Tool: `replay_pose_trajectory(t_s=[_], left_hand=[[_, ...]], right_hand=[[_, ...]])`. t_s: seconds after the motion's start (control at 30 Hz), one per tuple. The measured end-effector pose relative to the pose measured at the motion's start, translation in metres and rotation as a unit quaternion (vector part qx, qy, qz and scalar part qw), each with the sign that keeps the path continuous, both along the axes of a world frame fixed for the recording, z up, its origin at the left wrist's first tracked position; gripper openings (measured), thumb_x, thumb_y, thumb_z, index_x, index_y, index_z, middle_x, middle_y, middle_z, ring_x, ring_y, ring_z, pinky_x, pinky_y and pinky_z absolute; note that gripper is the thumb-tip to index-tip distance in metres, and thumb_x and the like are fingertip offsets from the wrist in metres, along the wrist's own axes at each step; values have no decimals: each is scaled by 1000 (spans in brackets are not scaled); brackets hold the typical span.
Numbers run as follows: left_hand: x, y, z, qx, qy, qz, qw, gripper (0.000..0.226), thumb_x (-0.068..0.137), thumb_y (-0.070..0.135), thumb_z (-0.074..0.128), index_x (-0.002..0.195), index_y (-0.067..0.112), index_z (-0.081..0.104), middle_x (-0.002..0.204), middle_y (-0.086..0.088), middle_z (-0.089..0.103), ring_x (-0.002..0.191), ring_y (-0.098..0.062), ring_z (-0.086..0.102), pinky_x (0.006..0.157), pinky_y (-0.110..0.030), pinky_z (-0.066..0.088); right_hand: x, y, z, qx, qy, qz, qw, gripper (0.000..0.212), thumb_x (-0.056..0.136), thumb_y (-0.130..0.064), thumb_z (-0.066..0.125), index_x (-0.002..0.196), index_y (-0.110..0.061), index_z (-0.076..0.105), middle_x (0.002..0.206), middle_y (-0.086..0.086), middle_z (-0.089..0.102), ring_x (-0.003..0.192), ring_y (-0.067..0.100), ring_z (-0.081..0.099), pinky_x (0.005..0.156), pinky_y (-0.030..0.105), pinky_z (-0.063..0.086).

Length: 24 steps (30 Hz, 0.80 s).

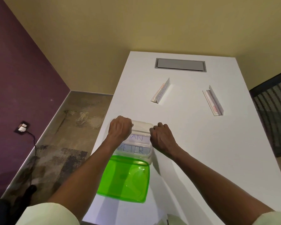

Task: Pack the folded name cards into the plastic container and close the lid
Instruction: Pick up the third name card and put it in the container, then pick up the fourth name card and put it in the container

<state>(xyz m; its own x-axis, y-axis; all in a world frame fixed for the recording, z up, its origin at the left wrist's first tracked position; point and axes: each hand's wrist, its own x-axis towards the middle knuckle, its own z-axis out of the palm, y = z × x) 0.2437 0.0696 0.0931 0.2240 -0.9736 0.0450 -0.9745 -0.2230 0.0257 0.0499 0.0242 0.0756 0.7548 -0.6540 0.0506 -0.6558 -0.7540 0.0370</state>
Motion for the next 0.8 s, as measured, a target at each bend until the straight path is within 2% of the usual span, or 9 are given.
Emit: replay_pose_trajectory(t_s=[0.23,0.5,0.63,0.8], left_hand=[[-49,-10,14,-53,94,5,994,28,96,26,50,87,9,71,87,-10,72,86,-31,62,66,-34,46],[-105,-36,21,-54,124,12,991,27,96,27,49,87,10,69,90,-7,72,89,-30,62,67,-31,42],[-134,-52,20,-49,161,32,985,21,90,32,57,86,16,70,92,1,73,93,-24,62,70,-28,45],[-168,-73,17,-43,212,49,975,19,85,33,63,80,16,69,89,6,72,90,-21,62,68,-24,40]], right_hand=[[-60,-11,6,-6,-8,-32,999,24,62,-5,64,58,-15,43,51,5,47,54,28,44,53,32,25],[-133,-34,5,-35,-17,-56,998,24,60,-2,64,59,-13,43,50,4,42,52,26,41,53,31,27],[-168,-49,3,-37,-24,-81,996,24,60,-3,65,59,-13,44,50,4,42,52,26,41,52,32,27],[-211,-63,0,-30,-29,-110,993,26,58,-4,70,59,-12,46,50,4,44,51,26,43,53,30,28]])
